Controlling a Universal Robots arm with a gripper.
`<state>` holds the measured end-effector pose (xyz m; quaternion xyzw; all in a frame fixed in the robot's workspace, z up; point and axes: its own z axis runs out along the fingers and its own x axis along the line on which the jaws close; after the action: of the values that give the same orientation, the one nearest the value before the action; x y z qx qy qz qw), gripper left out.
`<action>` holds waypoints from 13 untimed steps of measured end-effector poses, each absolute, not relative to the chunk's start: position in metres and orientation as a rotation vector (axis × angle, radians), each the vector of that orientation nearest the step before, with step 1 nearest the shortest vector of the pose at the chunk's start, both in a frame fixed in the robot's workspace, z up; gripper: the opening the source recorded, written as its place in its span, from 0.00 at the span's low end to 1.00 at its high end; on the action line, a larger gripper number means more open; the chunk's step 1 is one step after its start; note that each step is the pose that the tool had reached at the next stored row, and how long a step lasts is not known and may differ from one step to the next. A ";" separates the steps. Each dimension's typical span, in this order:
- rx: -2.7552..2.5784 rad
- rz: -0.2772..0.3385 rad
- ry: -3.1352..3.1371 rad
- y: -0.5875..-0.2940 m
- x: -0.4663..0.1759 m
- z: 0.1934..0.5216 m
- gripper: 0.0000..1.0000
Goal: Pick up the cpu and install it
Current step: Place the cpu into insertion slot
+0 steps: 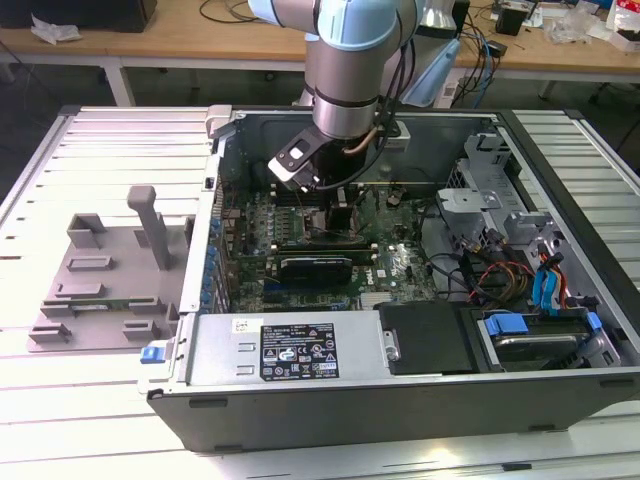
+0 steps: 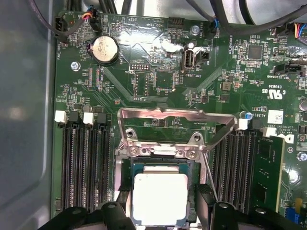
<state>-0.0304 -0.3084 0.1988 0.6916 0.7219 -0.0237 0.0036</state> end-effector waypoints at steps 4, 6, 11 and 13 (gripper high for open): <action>2.169 -0.075 2.261 -0.309 -0.030 0.199 0.62; 2.170 -0.075 2.261 -0.309 -0.030 0.199 0.62; 2.171 -0.072 2.262 -0.309 -0.030 0.201 0.62; 2.172 -0.068 2.264 -0.309 -0.030 0.201 0.62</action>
<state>-0.0299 -0.3092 0.2013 0.6922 0.7214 -0.0216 0.0015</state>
